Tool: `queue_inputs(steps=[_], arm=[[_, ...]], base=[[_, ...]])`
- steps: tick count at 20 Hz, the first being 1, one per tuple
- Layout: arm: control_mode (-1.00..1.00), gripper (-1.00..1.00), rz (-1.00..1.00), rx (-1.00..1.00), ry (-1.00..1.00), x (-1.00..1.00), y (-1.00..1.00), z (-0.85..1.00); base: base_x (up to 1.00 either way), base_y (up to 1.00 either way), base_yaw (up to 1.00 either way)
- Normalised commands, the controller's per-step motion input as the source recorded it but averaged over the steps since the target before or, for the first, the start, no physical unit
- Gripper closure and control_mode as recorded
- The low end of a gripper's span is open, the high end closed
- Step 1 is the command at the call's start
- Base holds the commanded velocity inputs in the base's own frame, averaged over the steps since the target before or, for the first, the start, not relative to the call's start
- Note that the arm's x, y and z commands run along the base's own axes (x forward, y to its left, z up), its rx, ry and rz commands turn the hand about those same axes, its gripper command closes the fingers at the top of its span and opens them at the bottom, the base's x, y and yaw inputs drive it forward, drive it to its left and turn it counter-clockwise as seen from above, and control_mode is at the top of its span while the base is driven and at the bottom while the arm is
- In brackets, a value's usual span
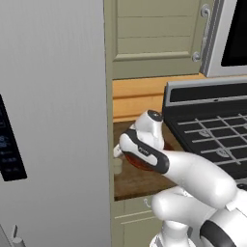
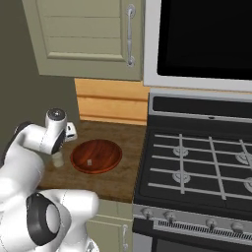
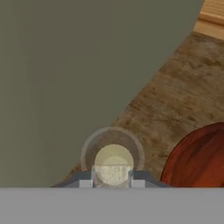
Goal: Grab a lemon wedge from the fridge and one ice cube from the ice bowl, and put them in the glass of lemonade.
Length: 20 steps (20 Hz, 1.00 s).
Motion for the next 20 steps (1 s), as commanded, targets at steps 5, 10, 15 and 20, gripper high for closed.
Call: queue_inputs(steps=[5,10,15,20], arm=[[-1.00,1.00,0.11,0.00,0.00,0.04,0.00,0.00],[-1.00,1.00,0.16,0.00,0.01,0.19,0.00,0.00],[-1.00,1.00,0.09,0.00,0.00,0.12,-0.01,0.00],[-1.00,1.00,0.01,0.00,0.00,0.00,0.08,0.00]], base=[[0.00,0.00,0.00],[0.00,0.00,0.00],[0.00,0.00,0.00],[0.00,0.00,0.00]])
